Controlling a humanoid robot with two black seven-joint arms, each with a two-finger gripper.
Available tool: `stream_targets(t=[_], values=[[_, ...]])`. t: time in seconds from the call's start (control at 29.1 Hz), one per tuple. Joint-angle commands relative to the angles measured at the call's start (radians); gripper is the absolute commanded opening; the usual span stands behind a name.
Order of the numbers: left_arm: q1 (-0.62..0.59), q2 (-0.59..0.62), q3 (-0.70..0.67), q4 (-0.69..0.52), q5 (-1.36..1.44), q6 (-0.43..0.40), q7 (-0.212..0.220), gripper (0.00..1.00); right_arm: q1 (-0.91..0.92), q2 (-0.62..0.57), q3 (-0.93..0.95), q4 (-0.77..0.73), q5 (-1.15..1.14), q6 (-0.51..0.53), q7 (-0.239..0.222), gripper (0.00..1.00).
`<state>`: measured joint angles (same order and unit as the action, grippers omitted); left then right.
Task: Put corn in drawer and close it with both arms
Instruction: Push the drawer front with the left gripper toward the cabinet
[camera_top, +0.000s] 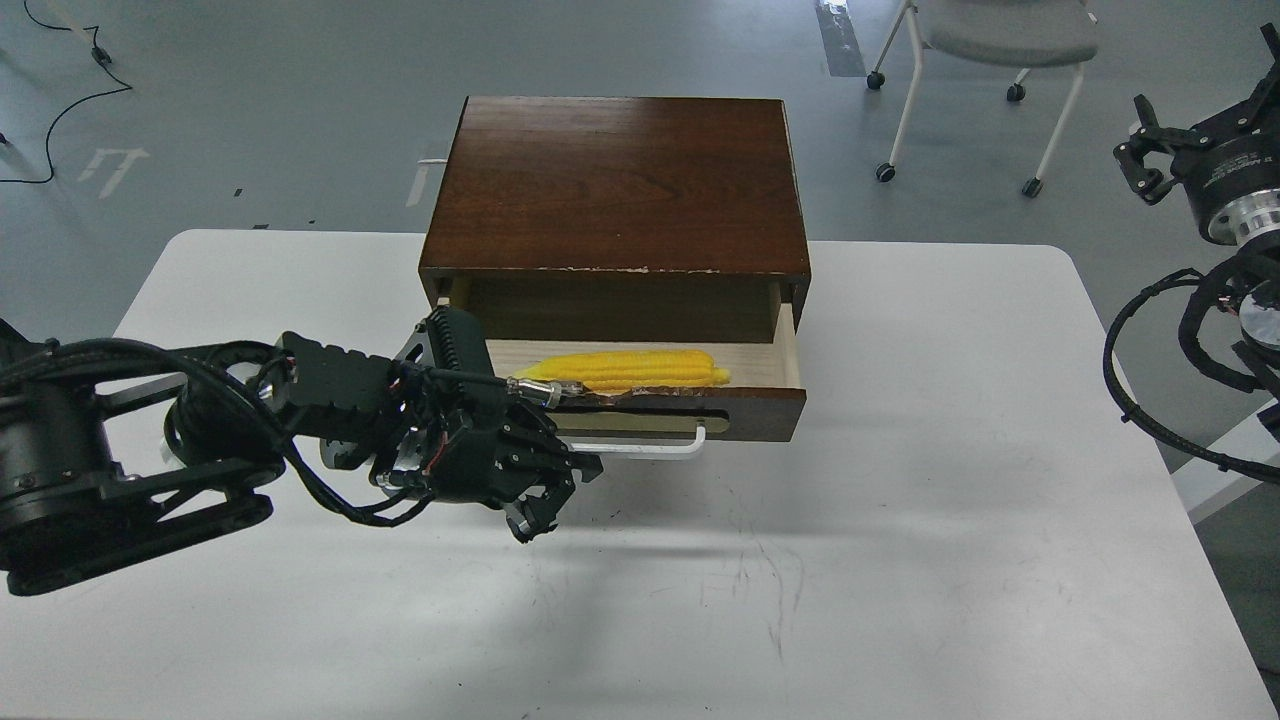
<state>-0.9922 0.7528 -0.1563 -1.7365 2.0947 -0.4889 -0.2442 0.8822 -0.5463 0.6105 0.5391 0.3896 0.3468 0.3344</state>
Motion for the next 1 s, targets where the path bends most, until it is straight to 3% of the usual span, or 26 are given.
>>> stream_targets(t=[0.0, 0.96], values=[[0.000, 0.016, 0.000, 0.002, 0.001, 0.000, 0.000, 0.00, 0.000, -0.001, 0.000, 0.001, 0.000, 0.000, 0.000, 1.00], [-0.014, -0.001, -0.002, 0.163, 0.015, 0.000, 0.002, 0.00, 0.004, -0.003, -0.003, 0.005, 0.000, -0.005, 0.003, 1.00]])
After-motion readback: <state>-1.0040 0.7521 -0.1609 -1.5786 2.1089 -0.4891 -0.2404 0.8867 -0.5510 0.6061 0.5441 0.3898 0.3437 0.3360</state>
